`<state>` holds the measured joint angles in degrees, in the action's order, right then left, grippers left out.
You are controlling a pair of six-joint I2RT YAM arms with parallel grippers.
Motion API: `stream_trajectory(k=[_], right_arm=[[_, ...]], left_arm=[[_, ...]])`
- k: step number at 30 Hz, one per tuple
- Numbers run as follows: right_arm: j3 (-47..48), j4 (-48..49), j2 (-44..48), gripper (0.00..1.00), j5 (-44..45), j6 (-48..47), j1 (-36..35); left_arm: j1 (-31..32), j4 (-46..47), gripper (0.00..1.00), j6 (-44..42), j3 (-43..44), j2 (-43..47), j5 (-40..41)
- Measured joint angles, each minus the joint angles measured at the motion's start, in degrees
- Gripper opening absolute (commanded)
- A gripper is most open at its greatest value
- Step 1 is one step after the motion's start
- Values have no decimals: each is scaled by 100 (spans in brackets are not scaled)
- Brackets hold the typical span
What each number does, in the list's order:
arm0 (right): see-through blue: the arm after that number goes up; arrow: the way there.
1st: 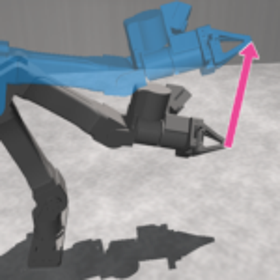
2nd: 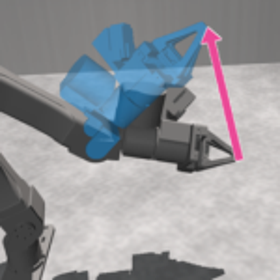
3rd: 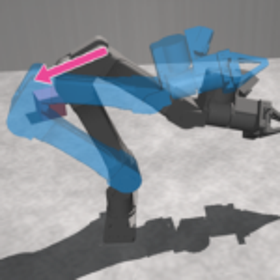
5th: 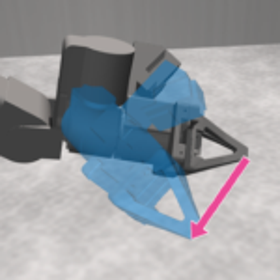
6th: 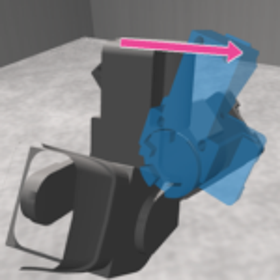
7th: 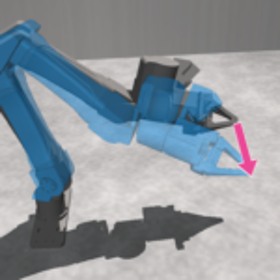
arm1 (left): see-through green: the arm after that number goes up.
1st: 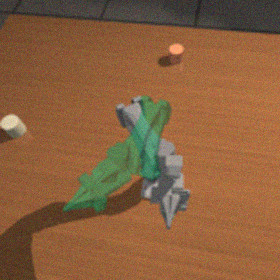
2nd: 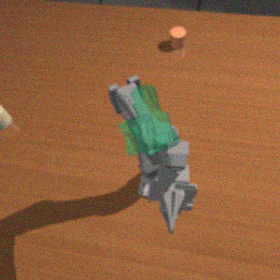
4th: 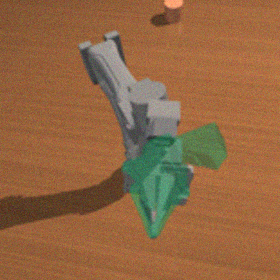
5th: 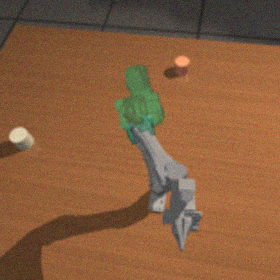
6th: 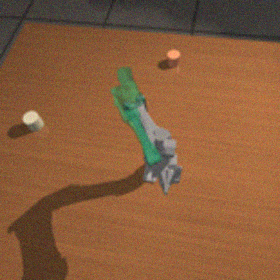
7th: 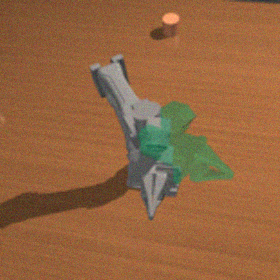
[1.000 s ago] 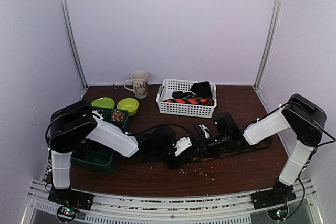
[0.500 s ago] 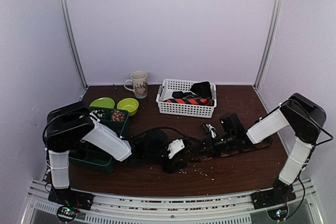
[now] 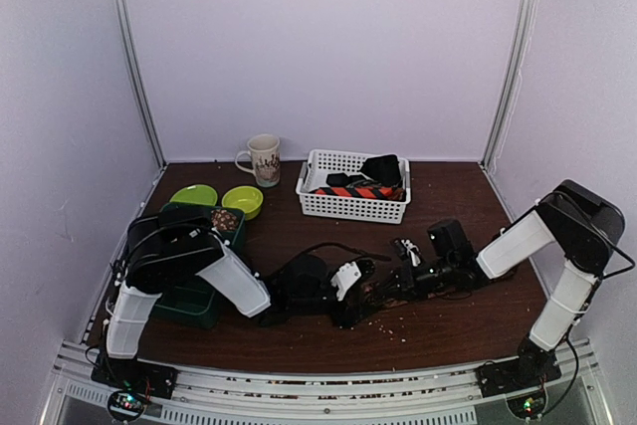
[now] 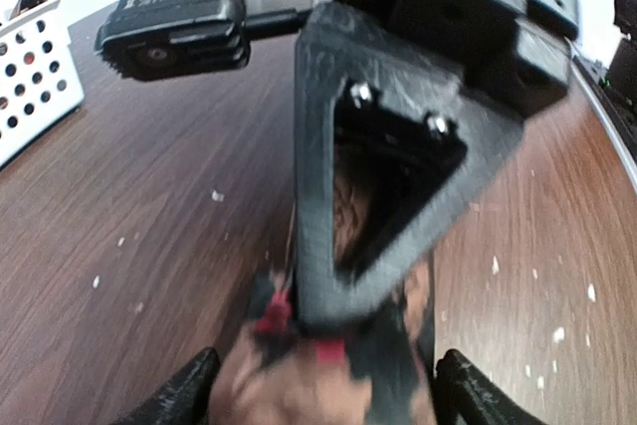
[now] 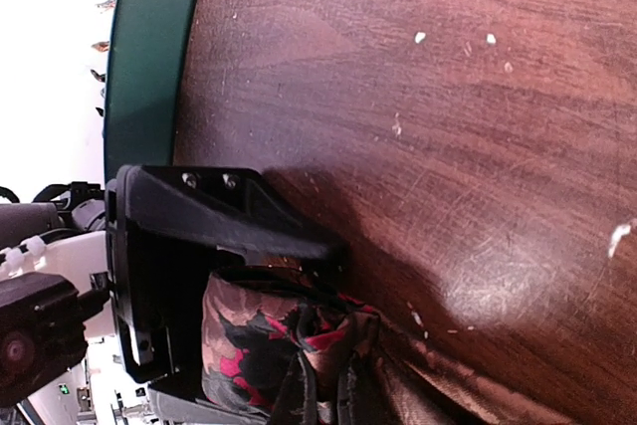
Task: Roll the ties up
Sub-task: Roll the tie at the center of the board.
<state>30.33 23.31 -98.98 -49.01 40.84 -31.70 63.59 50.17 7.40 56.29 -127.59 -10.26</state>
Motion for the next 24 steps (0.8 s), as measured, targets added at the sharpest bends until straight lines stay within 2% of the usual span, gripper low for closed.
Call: stream_trajectory(k=[3,5,7,10,13,18,24], right_arm=[[-22,72,22,0,61,55,-59],[-20,92,61,0,127,105,-96],[-15,57,107,13,162,125,-131],[59,-105,173,33,177,155,-195],[136,-560,356,43,278,74,-256],[341,-1241,787,46,391,20,-256],[741,-1891,890,47,455,-214,-251]], left_arm=[[17,-13,39,55,243,-149,15],[17,-81,29,48,280,-151,2],[22,-31,24,-72,232,-133,11],[24,103,22,-321,-7,-20,9],[22,33,22,-697,-321,236,-15],[22,-247,22,-1233,-597,553,-79],[22,-435,22,-1657,-610,632,-146]])
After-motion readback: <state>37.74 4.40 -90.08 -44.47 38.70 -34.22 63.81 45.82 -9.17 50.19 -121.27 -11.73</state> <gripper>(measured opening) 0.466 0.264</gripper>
